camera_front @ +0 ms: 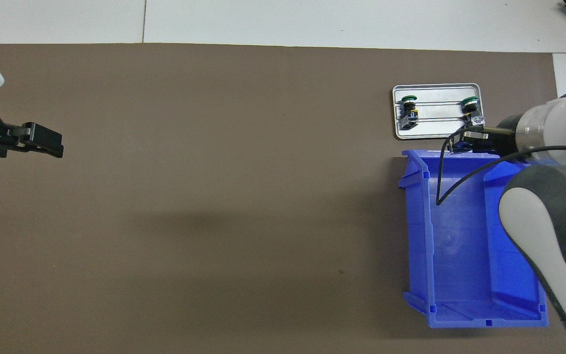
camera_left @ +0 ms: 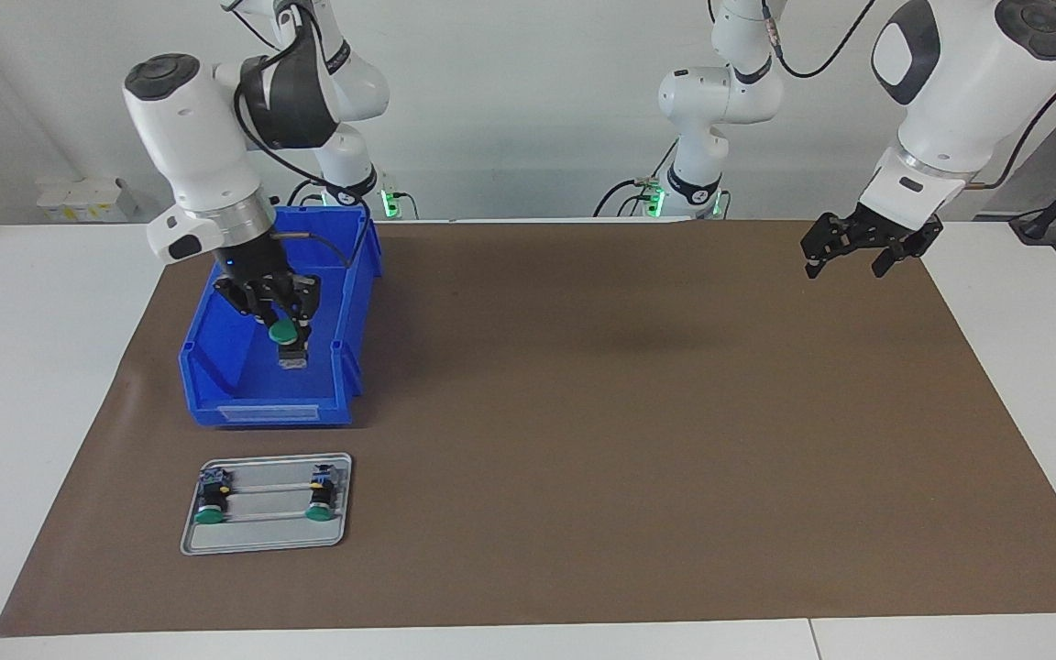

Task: Place and press button with both arms
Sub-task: 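Carry the button with the right gripper over the blue bin, then lower the button into the blue bin and open the right gripper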

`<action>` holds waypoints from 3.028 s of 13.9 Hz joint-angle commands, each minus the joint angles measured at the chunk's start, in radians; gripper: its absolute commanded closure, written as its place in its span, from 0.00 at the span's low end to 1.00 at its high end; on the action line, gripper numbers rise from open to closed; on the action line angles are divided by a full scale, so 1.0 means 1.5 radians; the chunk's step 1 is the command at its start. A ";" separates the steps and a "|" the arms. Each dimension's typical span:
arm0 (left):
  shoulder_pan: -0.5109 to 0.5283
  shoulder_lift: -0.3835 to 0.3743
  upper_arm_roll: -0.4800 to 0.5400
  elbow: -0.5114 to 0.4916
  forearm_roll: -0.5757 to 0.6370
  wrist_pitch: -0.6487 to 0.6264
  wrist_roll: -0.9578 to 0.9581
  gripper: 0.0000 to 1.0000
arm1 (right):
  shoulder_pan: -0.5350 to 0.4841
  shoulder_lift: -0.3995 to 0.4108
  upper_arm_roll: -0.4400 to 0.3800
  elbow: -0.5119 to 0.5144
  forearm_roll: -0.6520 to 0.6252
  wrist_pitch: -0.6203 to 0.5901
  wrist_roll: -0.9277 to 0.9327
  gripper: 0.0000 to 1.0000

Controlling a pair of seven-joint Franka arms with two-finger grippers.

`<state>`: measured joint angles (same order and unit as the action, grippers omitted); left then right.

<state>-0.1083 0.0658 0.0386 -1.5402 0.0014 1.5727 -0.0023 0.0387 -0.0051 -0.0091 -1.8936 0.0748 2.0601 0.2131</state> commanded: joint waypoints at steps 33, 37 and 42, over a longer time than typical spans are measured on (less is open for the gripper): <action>0.007 -0.019 -0.005 -0.023 0.012 0.006 0.006 0.00 | -0.079 0.063 0.008 -0.179 0.022 0.132 -0.052 0.50; 0.007 -0.019 -0.005 -0.023 0.012 0.006 0.006 0.00 | -0.079 0.063 0.008 -0.174 0.022 0.127 -0.051 0.10; 0.008 -0.019 -0.005 -0.023 0.012 0.006 0.006 0.00 | -0.070 0.003 0.008 -0.159 0.010 0.083 -0.052 0.03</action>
<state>-0.1083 0.0658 0.0386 -1.5402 0.0014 1.5727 -0.0023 -0.0581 0.0638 -0.0080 -2.1330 0.0901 2.2335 0.1656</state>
